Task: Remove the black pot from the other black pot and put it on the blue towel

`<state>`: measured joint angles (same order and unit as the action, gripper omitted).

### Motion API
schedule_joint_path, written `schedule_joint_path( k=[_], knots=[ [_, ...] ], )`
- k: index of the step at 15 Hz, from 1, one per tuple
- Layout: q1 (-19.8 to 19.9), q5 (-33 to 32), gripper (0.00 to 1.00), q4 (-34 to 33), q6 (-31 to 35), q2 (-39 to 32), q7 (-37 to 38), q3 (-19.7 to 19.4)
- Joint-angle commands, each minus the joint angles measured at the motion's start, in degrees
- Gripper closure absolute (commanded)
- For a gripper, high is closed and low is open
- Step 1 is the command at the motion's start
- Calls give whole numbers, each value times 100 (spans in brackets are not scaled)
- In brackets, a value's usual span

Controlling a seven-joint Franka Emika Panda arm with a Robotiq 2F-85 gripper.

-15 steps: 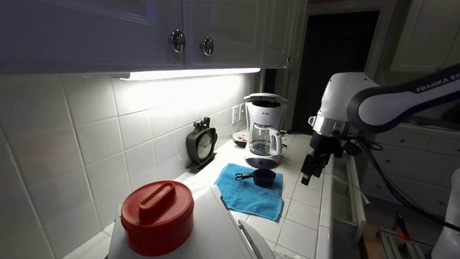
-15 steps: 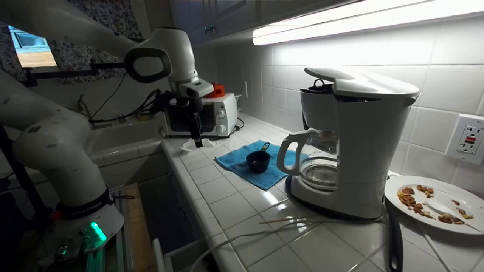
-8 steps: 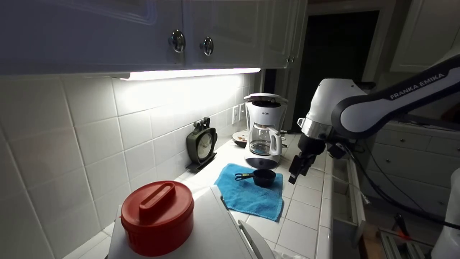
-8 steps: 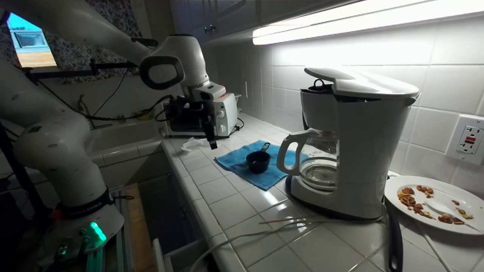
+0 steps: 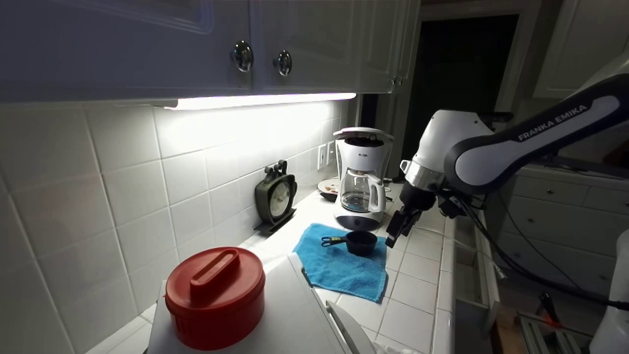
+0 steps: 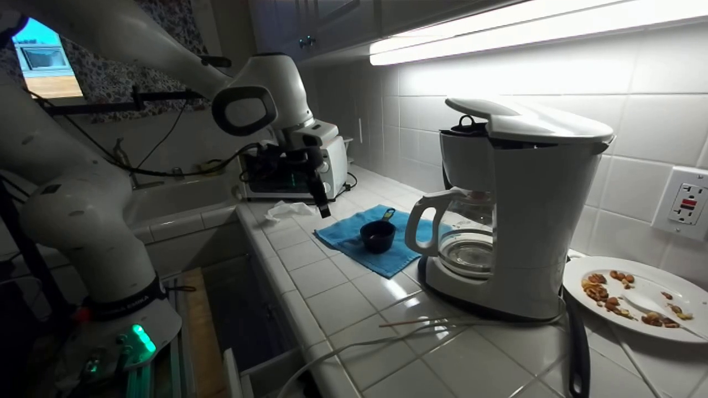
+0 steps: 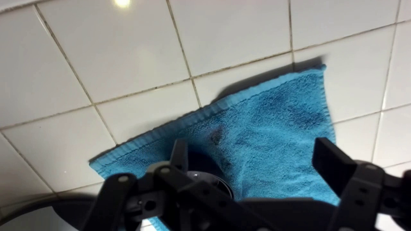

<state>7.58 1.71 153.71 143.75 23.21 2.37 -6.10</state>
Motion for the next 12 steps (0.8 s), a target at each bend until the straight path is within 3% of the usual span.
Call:
schedule_joint_path(
  k=[1,12],
  knots=[
    [-106,8,0,-387,635,-761,-510,-140],
    [-421,407,0,-1520,1648,-2279,-2762,-275]
  ],
)
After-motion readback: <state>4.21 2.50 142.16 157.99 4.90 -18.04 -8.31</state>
